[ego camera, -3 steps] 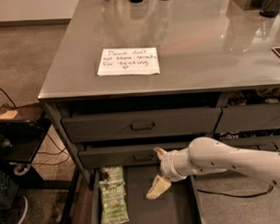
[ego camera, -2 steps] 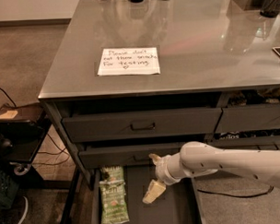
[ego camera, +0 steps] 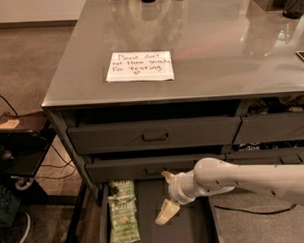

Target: Pick green jalapeno chip bag from bottom drawer and place on counter

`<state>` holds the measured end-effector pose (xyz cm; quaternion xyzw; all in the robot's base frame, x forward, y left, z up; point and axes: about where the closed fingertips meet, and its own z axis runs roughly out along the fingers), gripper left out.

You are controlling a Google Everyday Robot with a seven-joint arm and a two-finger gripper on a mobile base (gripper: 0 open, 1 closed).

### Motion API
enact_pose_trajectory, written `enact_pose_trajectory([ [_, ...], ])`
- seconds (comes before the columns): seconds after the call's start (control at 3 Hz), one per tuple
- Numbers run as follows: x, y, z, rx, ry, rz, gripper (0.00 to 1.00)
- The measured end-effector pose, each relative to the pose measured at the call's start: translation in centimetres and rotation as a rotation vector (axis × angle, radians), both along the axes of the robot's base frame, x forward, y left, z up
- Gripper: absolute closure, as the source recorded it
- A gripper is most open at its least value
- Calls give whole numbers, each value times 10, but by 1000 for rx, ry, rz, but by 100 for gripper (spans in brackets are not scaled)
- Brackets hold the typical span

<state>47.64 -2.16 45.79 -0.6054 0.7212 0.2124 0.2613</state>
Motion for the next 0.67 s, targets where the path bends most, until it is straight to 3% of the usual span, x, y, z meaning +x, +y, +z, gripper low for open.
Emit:
enact_pose_trajectory([
  [0.33,2,-6,-48,19,-38,-7,0],
  [0.67,3,3,-115,66,-24,-20,0],
])
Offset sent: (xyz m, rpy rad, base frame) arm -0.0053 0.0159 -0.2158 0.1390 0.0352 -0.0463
